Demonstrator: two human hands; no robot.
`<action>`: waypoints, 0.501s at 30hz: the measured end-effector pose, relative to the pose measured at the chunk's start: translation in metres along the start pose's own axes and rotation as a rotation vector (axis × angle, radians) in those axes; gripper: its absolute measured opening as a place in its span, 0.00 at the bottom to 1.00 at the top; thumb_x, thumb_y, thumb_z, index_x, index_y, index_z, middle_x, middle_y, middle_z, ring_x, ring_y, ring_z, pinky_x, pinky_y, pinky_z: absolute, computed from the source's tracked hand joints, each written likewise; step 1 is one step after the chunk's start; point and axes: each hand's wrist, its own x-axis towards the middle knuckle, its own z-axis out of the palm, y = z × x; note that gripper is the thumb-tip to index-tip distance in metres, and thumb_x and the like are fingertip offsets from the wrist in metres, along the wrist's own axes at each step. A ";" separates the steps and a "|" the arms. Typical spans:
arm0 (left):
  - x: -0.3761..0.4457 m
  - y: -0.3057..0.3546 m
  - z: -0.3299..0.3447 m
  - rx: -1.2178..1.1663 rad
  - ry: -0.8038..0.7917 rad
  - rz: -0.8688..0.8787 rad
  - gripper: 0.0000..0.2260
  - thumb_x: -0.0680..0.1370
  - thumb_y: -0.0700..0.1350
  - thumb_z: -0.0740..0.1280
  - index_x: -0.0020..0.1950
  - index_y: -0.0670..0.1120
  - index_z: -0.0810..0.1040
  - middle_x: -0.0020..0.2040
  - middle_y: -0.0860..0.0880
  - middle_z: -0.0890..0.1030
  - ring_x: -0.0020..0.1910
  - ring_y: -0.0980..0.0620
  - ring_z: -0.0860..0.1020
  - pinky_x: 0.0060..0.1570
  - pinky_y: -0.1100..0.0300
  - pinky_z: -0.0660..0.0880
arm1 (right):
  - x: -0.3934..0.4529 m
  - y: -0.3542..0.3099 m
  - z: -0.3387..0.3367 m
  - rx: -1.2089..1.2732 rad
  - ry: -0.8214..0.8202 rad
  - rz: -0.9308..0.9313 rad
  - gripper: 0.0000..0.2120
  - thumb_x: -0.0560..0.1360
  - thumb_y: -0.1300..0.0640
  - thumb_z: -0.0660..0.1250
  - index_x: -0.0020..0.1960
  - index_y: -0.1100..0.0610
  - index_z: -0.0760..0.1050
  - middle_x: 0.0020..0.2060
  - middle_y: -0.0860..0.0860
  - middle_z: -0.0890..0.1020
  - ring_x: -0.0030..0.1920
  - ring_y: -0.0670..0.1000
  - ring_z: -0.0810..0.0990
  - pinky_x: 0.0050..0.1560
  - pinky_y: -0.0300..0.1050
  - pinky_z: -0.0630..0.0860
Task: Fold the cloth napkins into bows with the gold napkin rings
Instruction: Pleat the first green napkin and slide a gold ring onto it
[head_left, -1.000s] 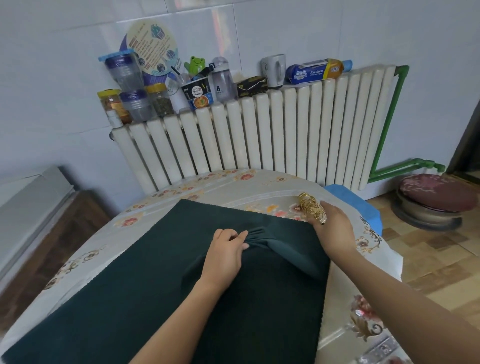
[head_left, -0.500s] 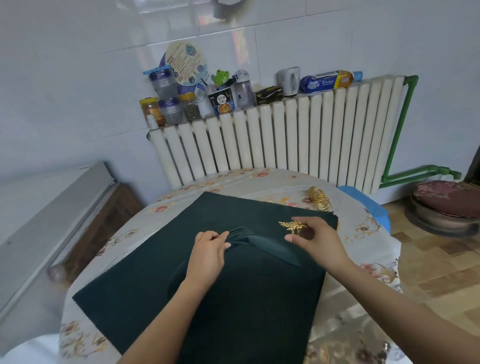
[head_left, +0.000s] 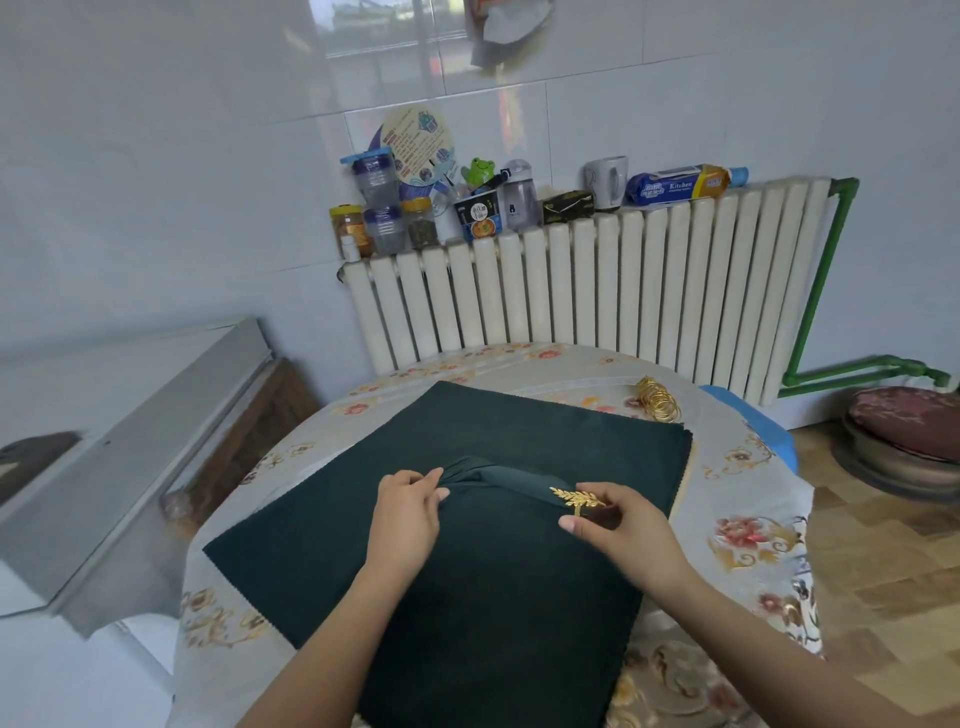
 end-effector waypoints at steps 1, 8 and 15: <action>-0.001 0.000 0.000 -0.006 0.000 0.006 0.13 0.80 0.42 0.63 0.64 0.42 0.77 0.51 0.47 0.78 0.55 0.48 0.69 0.49 0.65 0.63 | -0.001 0.000 0.002 0.007 0.005 0.003 0.24 0.69 0.48 0.74 0.63 0.52 0.75 0.52 0.44 0.77 0.52 0.43 0.75 0.51 0.36 0.70; -0.015 0.002 0.000 -0.031 -0.025 0.153 0.13 0.77 0.39 0.67 0.61 0.42 0.79 0.48 0.47 0.79 0.50 0.48 0.71 0.50 0.60 0.69 | -0.003 -0.007 0.004 -0.003 -0.058 -0.017 0.24 0.70 0.49 0.73 0.64 0.50 0.73 0.56 0.44 0.74 0.56 0.45 0.74 0.56 0.37 0.70; -0.022 0.009 0.000 -0.053 0.019 0.296 0.13 0.75 0.37 0.70 0.59 0.43 0.80 0.44 0.50 0.78 0.46 0.50 0.71 0.48 0.66 0.66 | -0.002 -0.008 0.002 -0.012 -0.220 -0.005 0.23 0.69 0.50 0.74 0.62 0.49 0.74 0.54 0.43 0.77 0.53 0.43 0.75 0.52 0.37 0.69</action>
